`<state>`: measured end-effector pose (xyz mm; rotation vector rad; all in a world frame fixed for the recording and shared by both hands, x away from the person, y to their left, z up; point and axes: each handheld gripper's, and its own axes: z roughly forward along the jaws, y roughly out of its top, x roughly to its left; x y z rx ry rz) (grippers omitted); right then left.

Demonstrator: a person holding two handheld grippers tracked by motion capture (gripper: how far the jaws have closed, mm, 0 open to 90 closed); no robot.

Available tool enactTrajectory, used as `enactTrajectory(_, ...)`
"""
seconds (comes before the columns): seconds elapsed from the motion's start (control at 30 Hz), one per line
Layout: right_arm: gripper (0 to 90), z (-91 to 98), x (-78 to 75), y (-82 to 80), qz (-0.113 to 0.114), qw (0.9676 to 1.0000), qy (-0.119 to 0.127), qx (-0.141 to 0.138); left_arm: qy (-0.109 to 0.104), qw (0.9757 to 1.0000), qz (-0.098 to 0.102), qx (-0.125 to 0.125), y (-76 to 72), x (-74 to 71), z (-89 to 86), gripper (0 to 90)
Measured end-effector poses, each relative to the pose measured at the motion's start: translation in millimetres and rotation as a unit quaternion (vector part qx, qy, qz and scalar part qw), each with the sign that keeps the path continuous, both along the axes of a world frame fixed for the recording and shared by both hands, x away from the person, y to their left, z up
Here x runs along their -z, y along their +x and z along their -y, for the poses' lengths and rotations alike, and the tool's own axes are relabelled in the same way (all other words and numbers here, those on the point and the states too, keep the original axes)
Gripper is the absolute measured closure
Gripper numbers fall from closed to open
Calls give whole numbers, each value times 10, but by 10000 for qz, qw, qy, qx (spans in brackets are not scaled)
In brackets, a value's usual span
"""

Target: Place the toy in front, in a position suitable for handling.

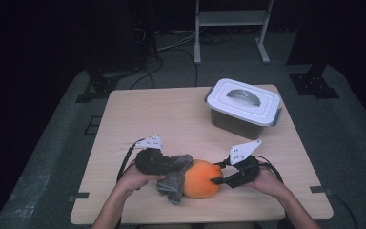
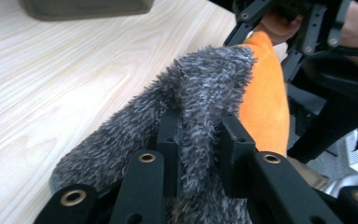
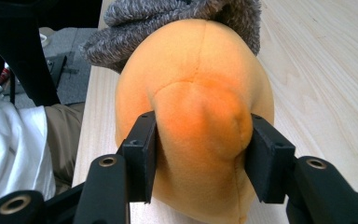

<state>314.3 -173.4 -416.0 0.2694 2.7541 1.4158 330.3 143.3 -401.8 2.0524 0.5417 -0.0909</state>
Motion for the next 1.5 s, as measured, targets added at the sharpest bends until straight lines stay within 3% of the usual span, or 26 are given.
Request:
enactTrajectory(0.27,496,-56,-30,-31,248,9994,-131,-181,-204,9988,145,417,-17,-179,255,750)
enactTrajectory(0.47,498,-75,-40,-39,383,9987,-164,-308,-96,9970,271,725,-59,-273,447,749)
enactTrajectory(0.57,476,-30,-19,-22,213,9995,-121,-189,121,9971,286,694,-50,-229,457,758)
enactTrajectory(0.67,356,0,-4,-8,-158,9998,-51,62,80,9976,225,647,-53,-177,474,758)
enactTrajectory(0.77,287,-4,-51,-56,-196,9995,-79,240,71,9978,263,604,-63,-174,502,759)
enactTrajectory(0.87,276,-9,-133,-109,-117,9995,-24,284,41,9977,277,611,-78,-191,539,759)
enactTrajectory(0.93,257,-53,-154,-126,-107,9995,-137,282,20,9976,304,625,-77,-201,554,759)
enactTrajectory(1.03,284,-159,-106,-121,-73,9983,-419,399,53,9974,336,631,-80,-202,567,759)
enactTrajectory(1.1,365,-181,-74,-113,-96,9987,-398,302,68,9975,308,629,-75,-195,527,762)
enactTrajectory(1.2,457,-137,-78,-104,47,9991,-410,87,203,9975,356,572,-74,-204,451,768)
enactTrajectory(1.37,487,21,-48,-73,164,9988,-432,-129,198,9986,246,415,-53,-151,316,768)
enactTrajectory(1.5,479,174,14,-29,-24,9996,-285,-5,120,9992,128,363,-41,-100,266,767)
